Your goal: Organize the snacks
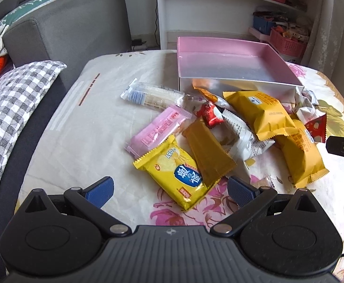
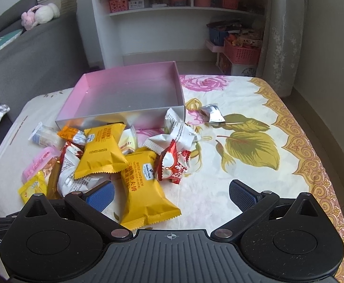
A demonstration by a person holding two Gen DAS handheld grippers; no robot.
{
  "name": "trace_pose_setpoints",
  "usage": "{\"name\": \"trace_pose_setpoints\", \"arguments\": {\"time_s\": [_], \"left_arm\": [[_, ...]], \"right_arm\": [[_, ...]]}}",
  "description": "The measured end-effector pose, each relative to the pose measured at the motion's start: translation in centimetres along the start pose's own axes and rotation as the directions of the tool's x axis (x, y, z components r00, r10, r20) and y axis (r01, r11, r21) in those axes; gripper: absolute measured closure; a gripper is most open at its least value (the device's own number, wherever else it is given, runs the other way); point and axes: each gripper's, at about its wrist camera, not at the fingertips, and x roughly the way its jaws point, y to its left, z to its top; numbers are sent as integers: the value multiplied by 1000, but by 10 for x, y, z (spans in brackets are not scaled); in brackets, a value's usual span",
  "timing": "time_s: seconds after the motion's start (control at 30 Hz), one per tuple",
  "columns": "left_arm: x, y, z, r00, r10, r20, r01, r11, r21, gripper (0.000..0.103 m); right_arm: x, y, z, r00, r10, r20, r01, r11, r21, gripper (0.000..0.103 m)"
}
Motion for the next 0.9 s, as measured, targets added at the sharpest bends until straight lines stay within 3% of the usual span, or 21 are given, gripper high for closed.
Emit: {"name": "trace_pose_setpoints", "arguments": {"time_s": [0.1,0.3,0.5,0.6,0.67,0.7,0.8,0.9], "left_arm": [[1,3,7,1000,-17,0,17,1000,11,0],[5,12,28,999,-48,-26,50,996,73,2],[20,27,41,993,-109,-54,110,994,10,4],[32,34,35,988,-145,-53,143,989,-41,13],[41,37,35,973,-208,-99,201,976,-80,29],[43,39,35,963,-248,-107,238,966,-100,30],[48,41,38,939,-325,-113,308,941,-140,39],[51,37,41,928,-358,-102,342,929,-143,47]], "right_arm": [[0,1,11,1000,11,-12,-11,1000,-19,0],[4,-2,45,988,138,-65,-136,990,32,0],[17,-2,62,969,236,-69,-228,968,107,0],[31,-4,54,945,322,-60,-309,937,164,0],[43,-3,50,924,369,-101,-346,919,191,2],[47,-1,50,918,384,-104,-361,914,183,3],[52,3,54,916,391,-90,-374,914,159,5],[59,5,57,907,412,-85,-395,904,166,11]]}}
